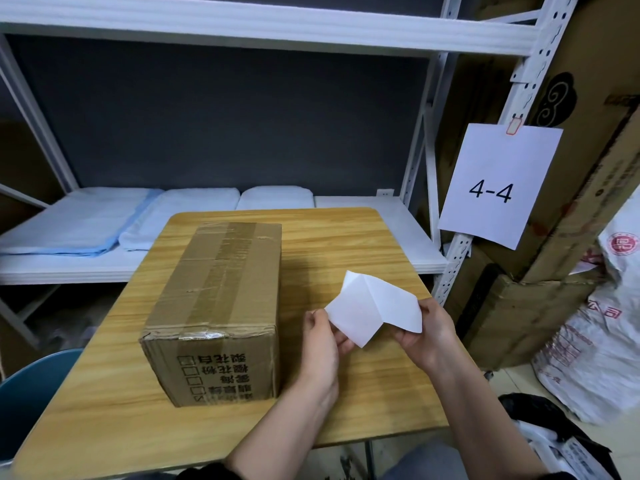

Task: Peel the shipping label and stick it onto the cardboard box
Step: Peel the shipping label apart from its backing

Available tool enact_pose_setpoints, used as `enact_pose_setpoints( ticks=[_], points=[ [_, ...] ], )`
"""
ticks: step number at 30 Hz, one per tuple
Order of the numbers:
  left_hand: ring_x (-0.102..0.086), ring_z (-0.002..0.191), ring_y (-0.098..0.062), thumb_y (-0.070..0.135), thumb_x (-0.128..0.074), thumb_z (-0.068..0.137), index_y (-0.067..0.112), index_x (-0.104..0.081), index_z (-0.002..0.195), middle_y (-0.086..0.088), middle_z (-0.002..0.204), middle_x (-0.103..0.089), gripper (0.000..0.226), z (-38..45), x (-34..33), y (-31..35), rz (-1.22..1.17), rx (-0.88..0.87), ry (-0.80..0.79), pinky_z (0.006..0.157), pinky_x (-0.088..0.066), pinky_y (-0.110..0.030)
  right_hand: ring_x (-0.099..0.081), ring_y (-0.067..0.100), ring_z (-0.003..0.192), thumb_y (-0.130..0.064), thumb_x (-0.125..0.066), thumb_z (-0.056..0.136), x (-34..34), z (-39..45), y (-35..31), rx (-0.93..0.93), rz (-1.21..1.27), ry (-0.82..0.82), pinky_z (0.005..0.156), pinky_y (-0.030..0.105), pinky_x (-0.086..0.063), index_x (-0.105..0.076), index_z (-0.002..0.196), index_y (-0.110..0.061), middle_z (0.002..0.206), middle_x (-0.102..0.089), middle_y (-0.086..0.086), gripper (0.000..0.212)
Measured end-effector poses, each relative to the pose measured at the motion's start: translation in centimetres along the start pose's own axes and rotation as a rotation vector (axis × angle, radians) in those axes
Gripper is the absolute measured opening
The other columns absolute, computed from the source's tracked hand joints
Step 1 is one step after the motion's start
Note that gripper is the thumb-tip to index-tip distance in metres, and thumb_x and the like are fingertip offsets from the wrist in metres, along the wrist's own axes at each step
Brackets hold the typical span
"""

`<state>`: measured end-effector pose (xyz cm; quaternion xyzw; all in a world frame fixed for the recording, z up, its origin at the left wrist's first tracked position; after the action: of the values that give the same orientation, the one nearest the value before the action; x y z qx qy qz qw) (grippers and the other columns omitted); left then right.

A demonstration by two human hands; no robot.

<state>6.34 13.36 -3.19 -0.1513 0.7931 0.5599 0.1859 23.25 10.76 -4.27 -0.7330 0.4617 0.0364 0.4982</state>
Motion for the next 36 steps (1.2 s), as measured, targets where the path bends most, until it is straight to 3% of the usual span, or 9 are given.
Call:
enact_pose_setpoints(
  ticks=[4,8,12,19,22,25,30,36],
  points=[
    [-0.065,0.073,-0.015,0.019,-0.027,0.098,0.012,-0.046,0.105,-0.006,0.099,-0.066,0.021,0.1,0.4,-0.1,0.004,0.006,0.025,0.053,-0.054,-0.021,-0.059,0.026,0.071,-0.005,-0.035,0.090,0.5,0.1,-0.2,0.006,0.081,0.014,0.060,0.037,-0.049,-0.048,0.081,-0.006,0.083,-0.059,0.011,0.015],
    [-0.065,0.074,-0.016,0.020,-0.026,0.099,0.012,-0.045,0.108,-0.007,0.102,-0.065,0.023,0.0,0.7,-0.2,0.012,0.007,0.041,0.063,-0.052,-0.027,-0.060,0.027,0.073,-0.004,-0.035,0.090,0.9,0.0,-0.6,0.026,0.127,0.033,0.063,0.038,-0.050,-0.050,0.082,-0.004,0.084,-0.059,0.012,0.017],
    [-0.064,0.071,-0.014,0.019,-0.026,0.098,0.012,-0.046,0.105,-0.007,0.102,-0.065,0.022,0.0,1.0,-0.1,0.023,0.004,0.060,0.058,-0.051,-0.025,-0.061,0.029,0.075,-0.005,-0.035,0.090,1.2,0.0,-0.8,0.029,0.146,0.047,0.065,0.039,-0.052,-0.051,0.084,-0.004,0.086,-0.061,0.013,0.017],
    [-0.064,0.070,-0.014,0.018,-0.026,0.098,0.014,-0.048,0.097,-0.004,0.096,-0.066,0.023,0.0,1.3,-0.1,0.009,0.011,0.089,0.051,-0.051,-0.021,-0.061,0.029,0.072,-0.005,-0.036,0.090,1.5,0.0,-1.1,0.037,0.168,0.072,0.055,0.037,-0.054,-0.051,0.083,-0.003,0.084,-0.061,0.013,0.016],
    [-0.064,0.070,-0.014,0.018,-0.026,0.097,0.009,-0.049,0.108,-0.005,0.096,-0.066,0.027,0.1,1.5,-0.2,0.007,0.012,0.099,0.045,-0.051,-0.018,-0.061,0.029,0.072,-0.004,-0.036,0.090,1.7,-0.1,-1.2,0.042,0.190,0.087,0.052,0.036,-0.053,-0.050,0.082,-0.004,0.083,-0.060,0.012,0.016],
    [-0.065,0.072,-0.015,0.019,-0.026,0.097,0.005,-0.050,0.117,-0.007,0.102,-0.066,0.034,0.2,1.7,-0.4,0.009,0.016,0.107,0.050,-0.051,-0.021,-0.062,0.028,0.074,-0.006,-0.037,0.091,2.0,0.0,-1.3,0.043,0.208,0.097,0.051,0.034,-0.055,-0.051,0.084,-0.004,0.086,-0.061,0.012,0.015],
    [-0.064,0.073,-0.016,0.019,-0.026,0.097,0.004,-0.050,0.118,-0.010,0.106,-0.066,0.035,0.4,1.8,-0.7,0.000,0.028,0.116,0.058,-0.049,-0.026,-0.063,0.029,0.078,-0.007,-0.036,0.092,2.4,0.4,-1.7,0.060,0.219,0.115,0.062,0.040,-0.055,-0.050,0.086,-0.004,0.089,-0.062,0.012,0.015],
    [-0.065,0.076,-0.015,0.022,-0.027,0.098,0.003,-0.050,0.122,-0.014,0.116,-0.066,0.038,0.6,2.5,-1.2,-0.027,0.055,0.159,0.054,-0.051,-0.022,-0.062,0.031,0.078,-0.007,-0.036,0.093,2.6,-0.2,-2.2,0.093,0.256,0.145,0.078,0.047,-0.053,-0.049,0.084,-0.003,0.088,-0.061,0.014,0.017]
  ],
)
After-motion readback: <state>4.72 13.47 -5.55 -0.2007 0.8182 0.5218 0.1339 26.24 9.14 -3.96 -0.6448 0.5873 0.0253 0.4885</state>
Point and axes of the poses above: each hand's wrist, its own z-axis towards the middle knuckle, its own x-axis out of the back of the hand, y = z × x, the point moved 10 cm from there along z, towards the middle knuckle
